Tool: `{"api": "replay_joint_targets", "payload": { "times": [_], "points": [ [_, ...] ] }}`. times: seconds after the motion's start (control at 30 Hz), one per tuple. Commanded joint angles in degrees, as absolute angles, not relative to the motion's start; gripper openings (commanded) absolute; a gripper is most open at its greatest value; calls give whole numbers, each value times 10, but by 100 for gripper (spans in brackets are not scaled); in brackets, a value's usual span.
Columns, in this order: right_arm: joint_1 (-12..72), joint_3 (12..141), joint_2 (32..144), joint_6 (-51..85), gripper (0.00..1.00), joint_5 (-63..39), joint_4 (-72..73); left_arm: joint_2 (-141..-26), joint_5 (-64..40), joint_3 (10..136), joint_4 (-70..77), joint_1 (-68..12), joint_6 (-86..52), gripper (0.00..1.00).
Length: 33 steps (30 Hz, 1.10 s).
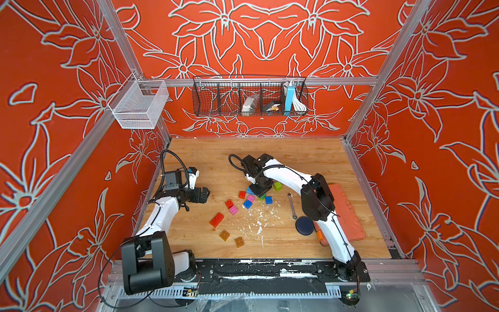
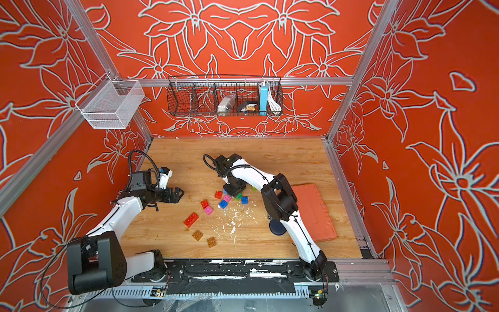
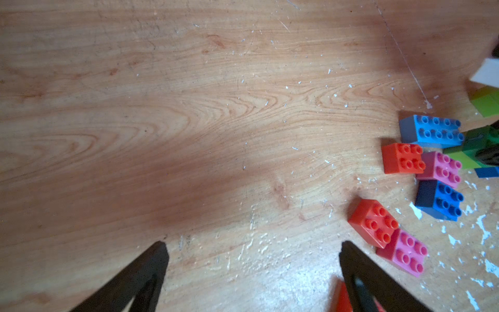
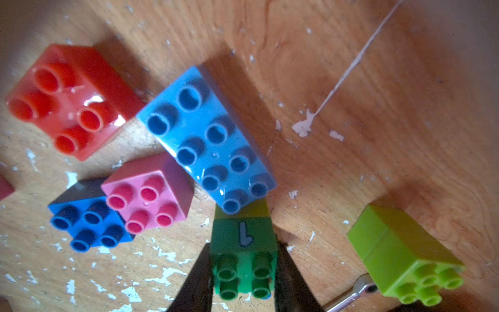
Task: Assemble the letter h with lego
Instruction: Assemble the lego brick with the lego brick, then pick up the lego brick from the center of the board.
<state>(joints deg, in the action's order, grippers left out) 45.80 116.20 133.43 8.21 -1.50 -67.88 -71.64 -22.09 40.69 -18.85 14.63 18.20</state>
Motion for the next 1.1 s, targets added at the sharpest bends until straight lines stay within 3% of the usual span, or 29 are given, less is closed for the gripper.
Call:
{"api": "replay_joint_targets", "payload": {
  "times": [0.0,0.07,0.23,0.67,0.83,1.07],
  "points": [
    [456,1083,1406,115,14,1,-640,-714,-222,408,-196,149,188,100],
    [466,1043,1407,126,8,21,-613,-711,-224,406,-194,148,189,100],
    [478,992,1370,135,9,51,-550,-714,-222,408,-193,148,188,100],
    [476,1091,1197,128,13,43,-647,-714,-223,409,-195,148,189,100],
    [476,1041,1135,135,13,0,-643,-715,-225,409,-193,148,190,100],
    [477,878,1062,167,15,-10,-581,-715,-225,409,-192,148,190,100]
  ]
}}
